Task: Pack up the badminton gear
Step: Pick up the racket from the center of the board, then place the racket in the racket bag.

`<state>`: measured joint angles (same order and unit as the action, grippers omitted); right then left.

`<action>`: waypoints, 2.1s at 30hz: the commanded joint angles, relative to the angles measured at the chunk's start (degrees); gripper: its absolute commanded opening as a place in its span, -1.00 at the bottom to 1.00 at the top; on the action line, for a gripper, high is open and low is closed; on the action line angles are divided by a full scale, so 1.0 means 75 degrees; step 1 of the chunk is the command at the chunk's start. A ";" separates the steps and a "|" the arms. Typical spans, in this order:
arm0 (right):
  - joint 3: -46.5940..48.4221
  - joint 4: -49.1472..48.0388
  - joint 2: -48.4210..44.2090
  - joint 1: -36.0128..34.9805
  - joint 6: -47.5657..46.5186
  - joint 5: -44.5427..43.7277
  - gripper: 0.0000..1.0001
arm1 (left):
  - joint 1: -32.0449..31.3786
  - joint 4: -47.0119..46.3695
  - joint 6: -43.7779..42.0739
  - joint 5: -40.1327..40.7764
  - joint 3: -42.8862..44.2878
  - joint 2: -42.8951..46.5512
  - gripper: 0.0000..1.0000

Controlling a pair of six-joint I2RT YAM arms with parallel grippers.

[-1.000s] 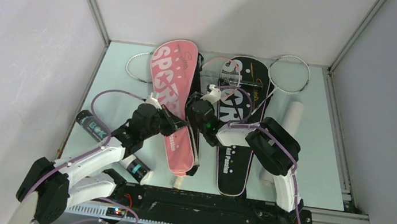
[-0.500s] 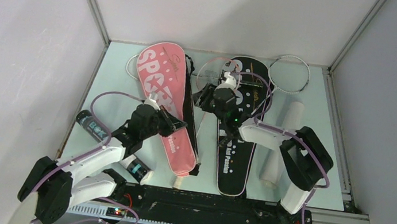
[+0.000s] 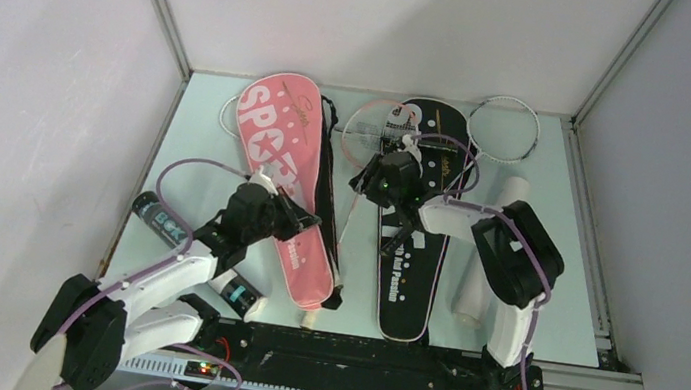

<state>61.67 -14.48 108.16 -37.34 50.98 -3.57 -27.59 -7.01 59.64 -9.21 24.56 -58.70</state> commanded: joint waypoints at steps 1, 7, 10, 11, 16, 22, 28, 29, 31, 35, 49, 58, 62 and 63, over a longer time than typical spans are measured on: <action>0.0547 0.0018 0.0615 0.0060 0.0445 0.0345 0.13 | 0.0086 -0.0109 -0.0311 0.0170 -0.0163 0.0300 -1.00; 0.0761 -0.0287 0.1235 0.0038 0.0661 0.0625 0.12 | 0.0134 -0.0069 -0.0321 0.0156 -0.0224 0.0408 -1.00; 0.0765 -0.0478 0.1376 0.0064 0.0717 0.0677 0.06 | 0.0157 -0.0043 -0.0326 0.0156 -0.0221 0.0452 -1.00; 0.0766 -0.0588 0.1388 0.0076 0.0706 0.0688 -0.01 | 0.0160 -0.0034 -0.0324 0.0155 -0.0220 0.0448 -1.00; 0.0637 -0.0558 0.1067 0.0188 0.0565 0.0638 -0.58 | 0.0195 0.0001 -0.0326 0.0143 -0.0165 0.0478 -1.00; 0.0438 -0.0063 -0.0054 0.0430 -0.0481 0.0611 -1.00 | 0.0233 0.0377 -0.0555 0.0145 0.0084 0.0471 -1.00; 0.0442 0.0319 -0.0919 0.0937 -0.1361 0.1254 -1.00 | 0.0254 0.0393 -0.0622 0.0206 -0.0029 0.0643 -1.00; 0.0446 0.0363 -0.1070 0.0978 -0.1431 0.1447 -1.00 | 0.0265 0.0365 -0.0603 0.0196 -0.0046 0.0640 -1.00; 0.0499 0.0617 -0.1239 0.1114 -0.1644 0.1800 -1.00 | 0.0277 0.0312 -0.0593 0.0153 -0.0065 0.0595 -1.00; 0.0853 0.1731 -0.1518 0.1319 -0.2183 0.2462 -1.00 | 0.0292 0.0172 -0.0529 0.0090 -0.0073 0.0555 -1.00; 0.1018 0.4867 -0.1812 0.0704 -0.3039 0.3486 -1.00 | 0.0304 0.0238 -0.0588 0.0166 0.0041 0.0710 -1.00; 0.1191 0.4838 -0.1190 0.0234 -0.2875 0.3452 -1.00 | 0.0304 0.0368 -0.0665 0.0198 0.0090 0.0811 -1.00; 0.1291 0.4610 -0.0955 0.0073 -0.2843 0.3743 -1.00 | 0.0304 0.0323 -0.0691 0.0164 0.0078 0.0761 -1.00; 0.1292 0.4519 -0.0903 0.0065 -0.2846 0.3832 -1.00 | 0.0304 0.0306 -0.0702 0.0146 0.0078 0.0728 -1.00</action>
<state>68.45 22.57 100.22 -35.66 29.10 21.41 -25.69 -2.28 56.25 -8.49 22.94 -53.93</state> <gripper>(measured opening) 0.034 0.015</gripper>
